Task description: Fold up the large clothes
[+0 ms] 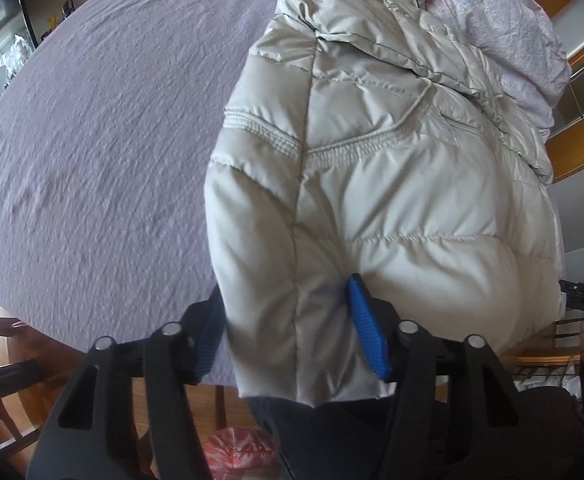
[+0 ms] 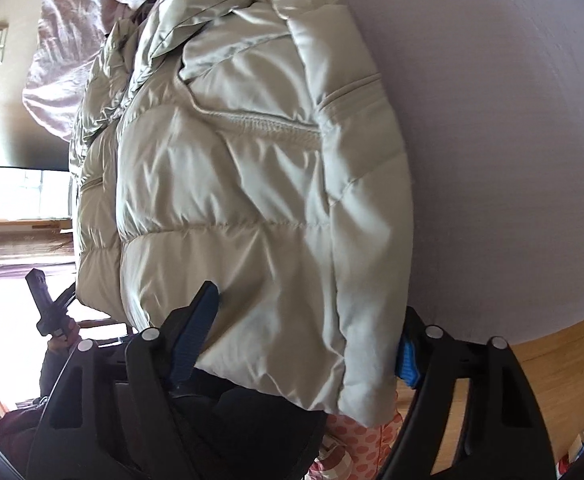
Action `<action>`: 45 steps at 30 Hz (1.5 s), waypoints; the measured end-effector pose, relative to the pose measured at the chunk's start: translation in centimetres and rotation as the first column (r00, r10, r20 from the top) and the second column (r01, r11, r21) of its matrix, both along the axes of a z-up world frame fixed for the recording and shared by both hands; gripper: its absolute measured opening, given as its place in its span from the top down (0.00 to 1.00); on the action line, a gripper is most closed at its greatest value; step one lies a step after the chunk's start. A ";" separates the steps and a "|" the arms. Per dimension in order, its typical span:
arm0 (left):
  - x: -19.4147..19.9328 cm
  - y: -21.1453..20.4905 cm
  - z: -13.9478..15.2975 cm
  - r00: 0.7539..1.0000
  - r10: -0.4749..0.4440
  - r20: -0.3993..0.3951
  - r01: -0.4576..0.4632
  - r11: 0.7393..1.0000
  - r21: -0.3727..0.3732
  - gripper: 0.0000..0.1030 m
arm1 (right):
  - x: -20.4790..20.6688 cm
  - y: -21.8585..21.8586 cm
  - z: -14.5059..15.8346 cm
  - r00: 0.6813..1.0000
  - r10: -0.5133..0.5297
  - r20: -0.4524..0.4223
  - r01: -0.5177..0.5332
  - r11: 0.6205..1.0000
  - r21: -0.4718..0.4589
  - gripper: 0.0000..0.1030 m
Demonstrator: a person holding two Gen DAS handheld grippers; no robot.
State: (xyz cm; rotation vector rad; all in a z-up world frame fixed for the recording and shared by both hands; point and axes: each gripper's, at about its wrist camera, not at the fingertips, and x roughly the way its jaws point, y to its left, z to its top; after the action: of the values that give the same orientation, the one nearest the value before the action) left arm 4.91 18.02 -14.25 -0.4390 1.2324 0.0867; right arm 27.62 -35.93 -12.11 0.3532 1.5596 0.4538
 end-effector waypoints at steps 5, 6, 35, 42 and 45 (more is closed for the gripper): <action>0.2 -0.9 0.0 1.000 -0.006 -0.004 0.006 1.000 0.002 0.53 | -0.2 0.4 -0.1 1.000 0.008 0.000 -0.008 1.000 -0.010 0.40; 0.2 -1.0 0.0 1.000 -0.006 -0.004 0.006 1.000 0.002 0.53 | -0.3 0.4 -0.1 1.000 0.009 -0.002 -0.009 1.000 -0.010 0.40; 5.5 0.4 12.2 0.946 0.042 0.322 -0.092 0.986 0.140 0.90 | 5.8 5.3 11.0 0.870 0.127 0.476 -0.133 0.991 -0.020 0.88; 10.7 0.8 15.0 0.927 0.033 0.374 -0.119 0.970 0.211 0.90 | 10.3 6.1 14.0 0.824 0.063 0.563 -0.070 0.997 -0.009 0.88; 13.1 1.2 15.5 0.926 0.042 0.374 -0.135 0.965 0.224 0.90 | 12.2 6.9 15.0 0.803 0.039 0.595 -0.041 0.999 -0.010 0.88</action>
State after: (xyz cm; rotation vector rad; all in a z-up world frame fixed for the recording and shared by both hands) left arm 17.97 19.19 1.29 -0.2773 0.8184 0.2235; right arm 39.77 -29.06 2.91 0.1521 0.9470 0.5383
